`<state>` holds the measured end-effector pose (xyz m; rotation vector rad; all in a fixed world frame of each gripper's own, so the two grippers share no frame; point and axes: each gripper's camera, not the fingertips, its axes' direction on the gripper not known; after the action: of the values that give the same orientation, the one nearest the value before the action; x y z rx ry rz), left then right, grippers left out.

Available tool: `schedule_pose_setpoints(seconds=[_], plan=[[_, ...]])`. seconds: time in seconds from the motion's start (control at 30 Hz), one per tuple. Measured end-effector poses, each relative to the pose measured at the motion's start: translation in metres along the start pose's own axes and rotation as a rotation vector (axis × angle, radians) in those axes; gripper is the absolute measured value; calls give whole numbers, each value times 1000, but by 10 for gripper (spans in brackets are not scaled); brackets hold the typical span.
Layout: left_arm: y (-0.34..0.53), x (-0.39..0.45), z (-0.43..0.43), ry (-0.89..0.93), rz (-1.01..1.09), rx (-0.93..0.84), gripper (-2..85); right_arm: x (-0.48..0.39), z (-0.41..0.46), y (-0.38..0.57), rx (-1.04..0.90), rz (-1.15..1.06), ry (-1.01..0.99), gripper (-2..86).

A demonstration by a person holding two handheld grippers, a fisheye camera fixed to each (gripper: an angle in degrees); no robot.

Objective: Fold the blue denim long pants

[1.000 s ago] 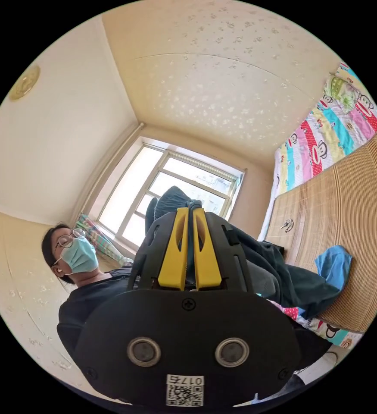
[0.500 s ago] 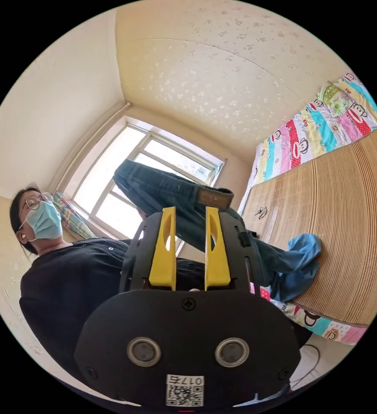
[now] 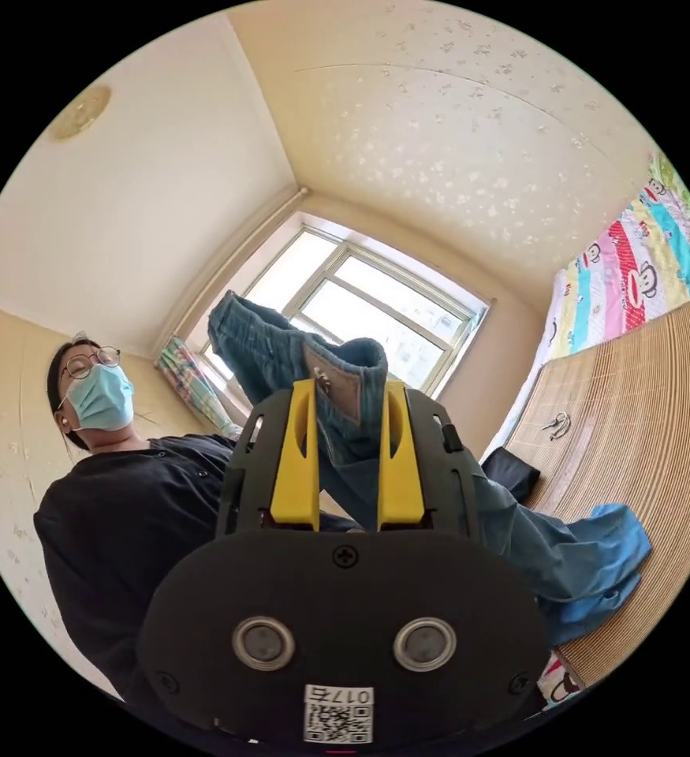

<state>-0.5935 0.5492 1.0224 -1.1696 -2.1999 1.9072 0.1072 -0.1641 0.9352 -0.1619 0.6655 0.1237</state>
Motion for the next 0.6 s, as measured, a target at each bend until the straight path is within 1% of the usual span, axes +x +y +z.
schedule_pose_setpoints(seconds=[0.03,0.1,0.13,0.2,0.23,0.3,0.33,0.4,0.5,0.6], plan=[[-5,10,-5,-41,14,-9,15,-11,-1,-3,3,-24,26,81],[-15,27,-12,-122,44,-33,14,-61,-13,-20,47,-93,146,48],[-21,39,-17,-182,68,-50,13,-76,-16,-26,56,-120,171,43],[-31,57,-21,-266,101,-78,13,-139,-22,-53,62,-235,303,33],[-38,68,-23,-320,120,-96,13,-155,-21,-60,56,-268,335,32],[-48,84,-25,-397,147,-114,13,-221,-14,-87,48,-383,455,27],[-55,94,-25,-441,171,-124,13,-237,-11,-92,49,-416,480,26],[-66,109,-24,-503,207,-117,13,-297,5,-112,41,-553,563,23],[-85,125,-25,-512,249,-48,12,-359,20,-134,36,-672,570,21],[-109,132,-27,-453,256,44,13,-409,25,-151,68,-736,543,19]])
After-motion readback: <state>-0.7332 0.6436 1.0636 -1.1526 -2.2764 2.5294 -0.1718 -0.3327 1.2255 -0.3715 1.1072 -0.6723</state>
